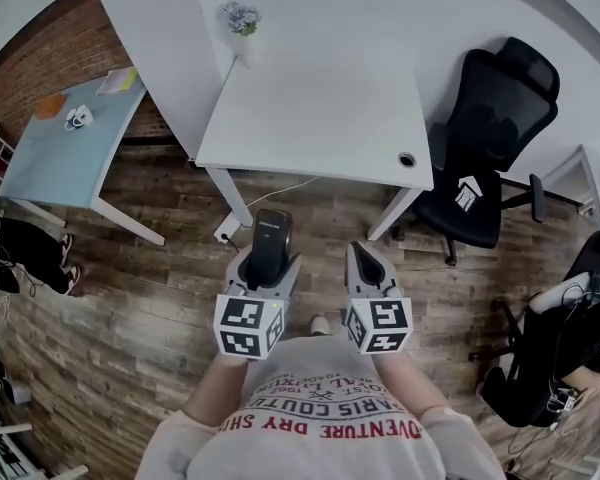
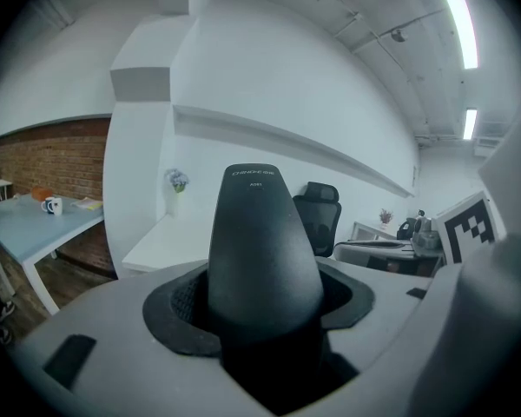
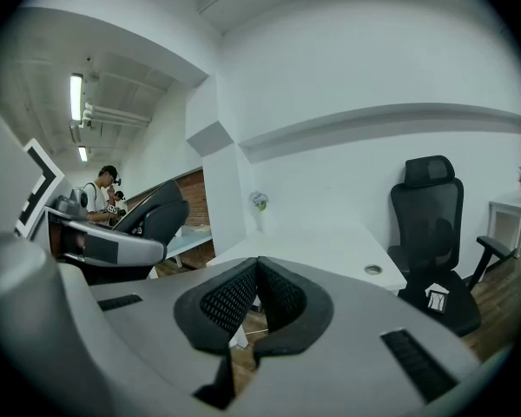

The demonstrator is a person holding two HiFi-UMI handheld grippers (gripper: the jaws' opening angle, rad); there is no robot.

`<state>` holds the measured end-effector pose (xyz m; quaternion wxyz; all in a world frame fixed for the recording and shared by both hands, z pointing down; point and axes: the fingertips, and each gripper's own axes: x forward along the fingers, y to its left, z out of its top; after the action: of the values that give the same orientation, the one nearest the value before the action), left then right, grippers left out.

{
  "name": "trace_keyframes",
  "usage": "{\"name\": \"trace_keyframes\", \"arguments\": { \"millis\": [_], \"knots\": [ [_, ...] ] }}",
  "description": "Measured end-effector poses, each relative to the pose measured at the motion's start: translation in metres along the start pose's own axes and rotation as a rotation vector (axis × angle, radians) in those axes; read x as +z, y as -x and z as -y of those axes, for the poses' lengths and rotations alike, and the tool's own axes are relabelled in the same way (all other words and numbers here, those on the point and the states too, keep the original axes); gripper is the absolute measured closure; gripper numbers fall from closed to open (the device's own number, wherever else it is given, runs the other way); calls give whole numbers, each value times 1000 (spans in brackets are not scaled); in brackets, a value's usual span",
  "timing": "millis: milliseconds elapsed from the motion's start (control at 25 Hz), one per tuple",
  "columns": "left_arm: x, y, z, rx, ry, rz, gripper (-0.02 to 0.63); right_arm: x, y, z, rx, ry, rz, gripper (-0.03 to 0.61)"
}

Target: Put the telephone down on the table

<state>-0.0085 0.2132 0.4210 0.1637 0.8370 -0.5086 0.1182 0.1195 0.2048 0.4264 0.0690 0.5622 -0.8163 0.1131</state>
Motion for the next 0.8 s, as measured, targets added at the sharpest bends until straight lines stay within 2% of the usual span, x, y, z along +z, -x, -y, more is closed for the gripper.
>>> {"name": "trace_keyframes", "arguments": {
  "millis": [200, 520, 800],
  "knots": [
    [9, -39, 8, 10, 49, -2, 311, 7, -23, 38, 21, -1, -4, 561],
    [10, -80, 5, 43, 47, -36, 311, 1, -52, 68, 44, -24, -31, 561],
    [23, -122, -14, 30, 40, -46, 311, 5, -94, 85, 30, -30, -39, 561]
  ]
}}
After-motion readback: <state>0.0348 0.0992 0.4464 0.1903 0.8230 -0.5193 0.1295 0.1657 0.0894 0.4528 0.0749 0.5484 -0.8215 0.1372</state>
